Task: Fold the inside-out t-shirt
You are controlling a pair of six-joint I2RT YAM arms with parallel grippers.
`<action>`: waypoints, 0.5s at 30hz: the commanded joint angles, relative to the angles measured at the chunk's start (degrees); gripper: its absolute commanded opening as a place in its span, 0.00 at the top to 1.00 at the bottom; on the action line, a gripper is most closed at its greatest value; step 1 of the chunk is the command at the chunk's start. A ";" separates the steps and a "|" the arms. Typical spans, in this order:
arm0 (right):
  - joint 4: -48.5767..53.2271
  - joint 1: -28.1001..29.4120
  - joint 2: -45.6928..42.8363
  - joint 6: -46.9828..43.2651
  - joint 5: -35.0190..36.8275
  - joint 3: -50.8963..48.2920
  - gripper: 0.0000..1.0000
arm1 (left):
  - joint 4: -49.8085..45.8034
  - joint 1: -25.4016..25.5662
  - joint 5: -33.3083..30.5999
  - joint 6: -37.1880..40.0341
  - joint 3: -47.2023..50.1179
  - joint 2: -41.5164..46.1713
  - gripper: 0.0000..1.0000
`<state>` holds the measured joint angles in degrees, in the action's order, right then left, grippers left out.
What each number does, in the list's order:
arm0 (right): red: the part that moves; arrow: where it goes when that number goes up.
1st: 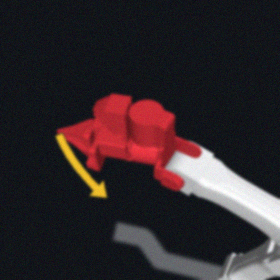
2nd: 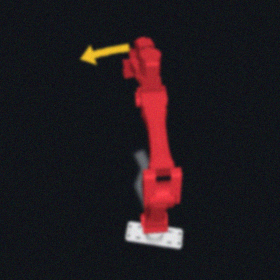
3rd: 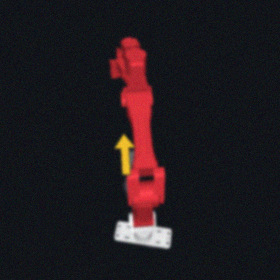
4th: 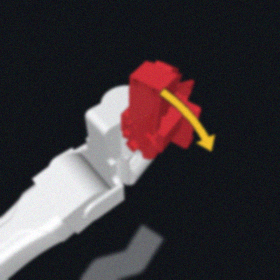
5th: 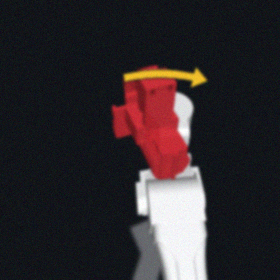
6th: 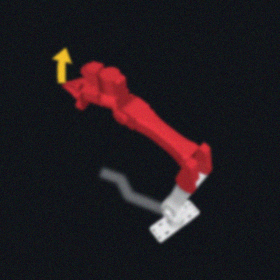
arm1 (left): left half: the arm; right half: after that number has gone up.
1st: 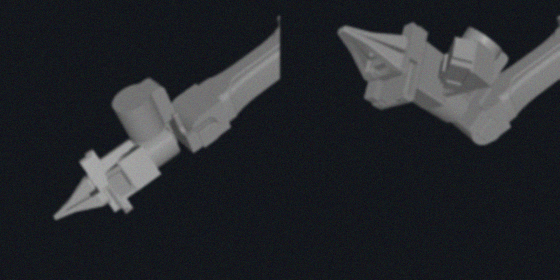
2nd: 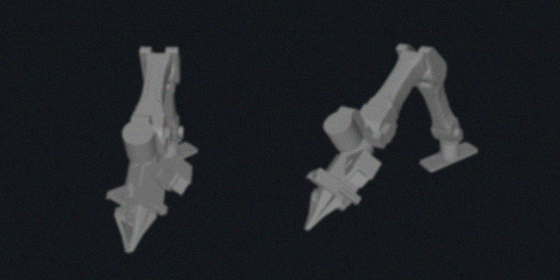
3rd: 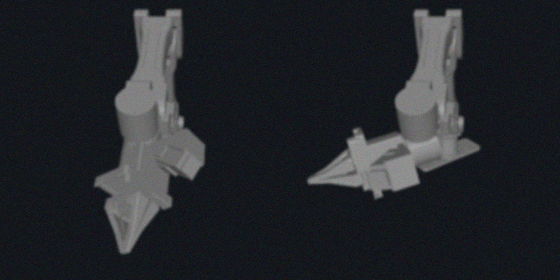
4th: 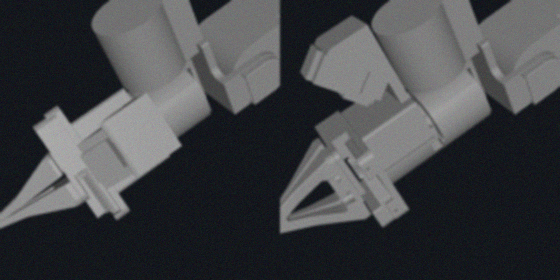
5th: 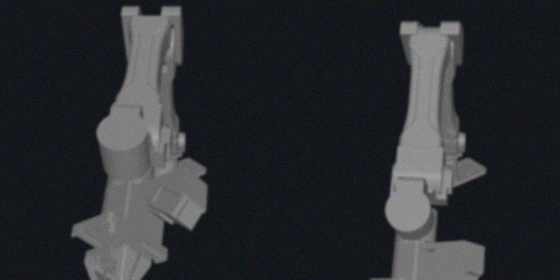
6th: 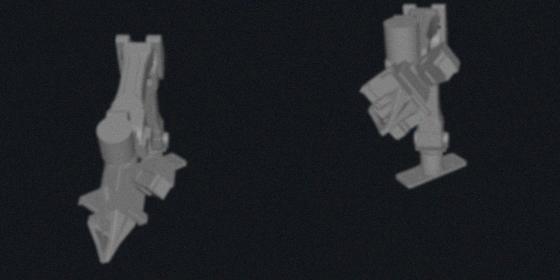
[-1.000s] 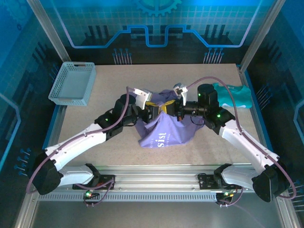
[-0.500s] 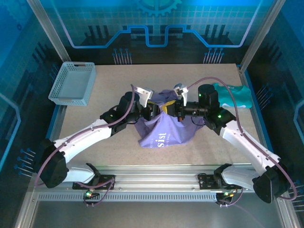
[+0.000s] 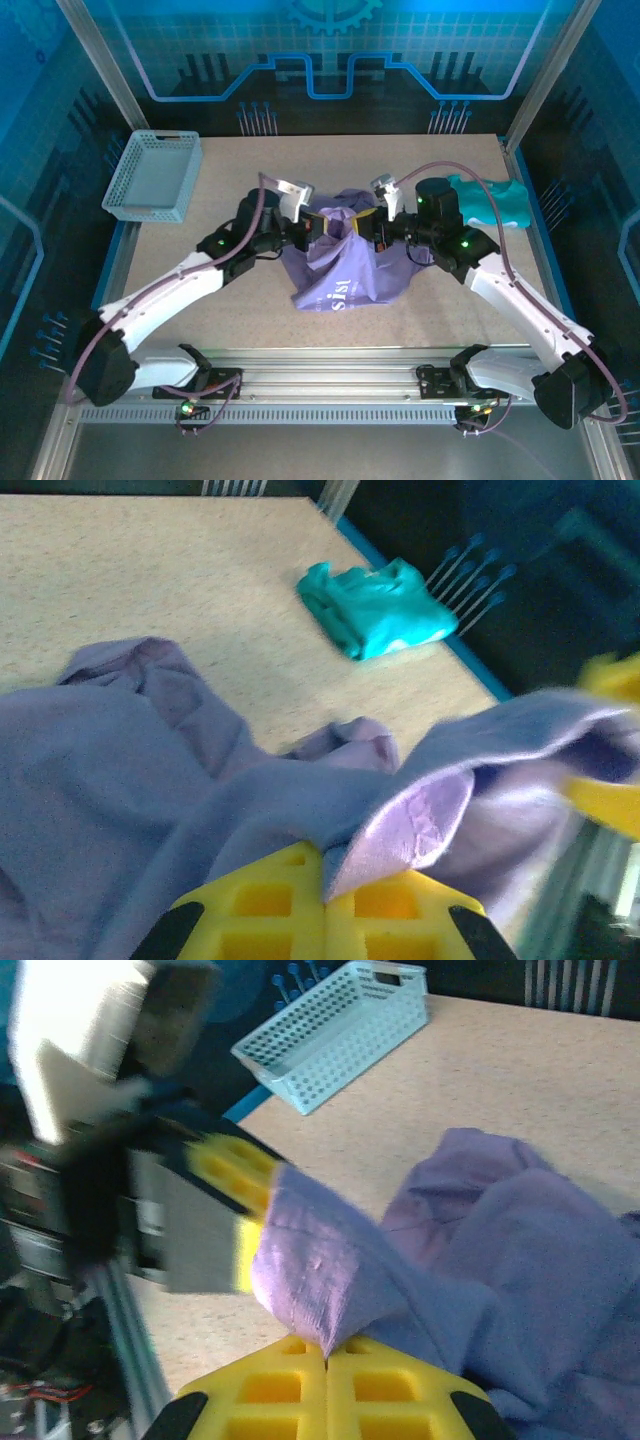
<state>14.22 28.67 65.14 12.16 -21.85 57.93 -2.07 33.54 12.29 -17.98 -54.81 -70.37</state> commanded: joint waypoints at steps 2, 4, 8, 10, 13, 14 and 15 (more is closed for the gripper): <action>4.01 3.87 0.39 -6.75 8.83 2.42 1.00 | -2.20 -3.04 15.07 -8.77 0.72 6.58 1.00; 4.39 5.09 1.56 -7.41 10.83 2.94 1.00 | -2.93 -4.09 18.95 -10.91 0.76 7.62 1.00; 5.96 5.68 3.98 -5.31 14.52 4.83 0.98 | -1.78 -6.90 27.75 -15.58 1.14 7.82 1.00; 8.50 5.62 5.33 -3.73 17.19 6.51 0.95 | 0.02 -7.89 30.71 -18.04 1.67 7.47 1.00; 12.50 5.61 7.13 -2.95 18.85 8.87 0.91 | 0.80 -8.14 30.83 -19.29 2.07 7.00 1.00; 13.42 5.48 7.48 -2.85 18.98 9.12 0.90 | 0.64 -8.14 30.32 -19.36 2.07 6.91 1.00; 14.17 5.47 7.61 -2.76 19.08 9.37 0.90 | 0.30 -8.23 29.57 -19.29 2.07 6.86 1.00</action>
<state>22.85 34.09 72.05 8.34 -6.35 65.19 -3.14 25.96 38.46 -34.61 -53.23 -63.51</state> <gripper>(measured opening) 0.101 0.053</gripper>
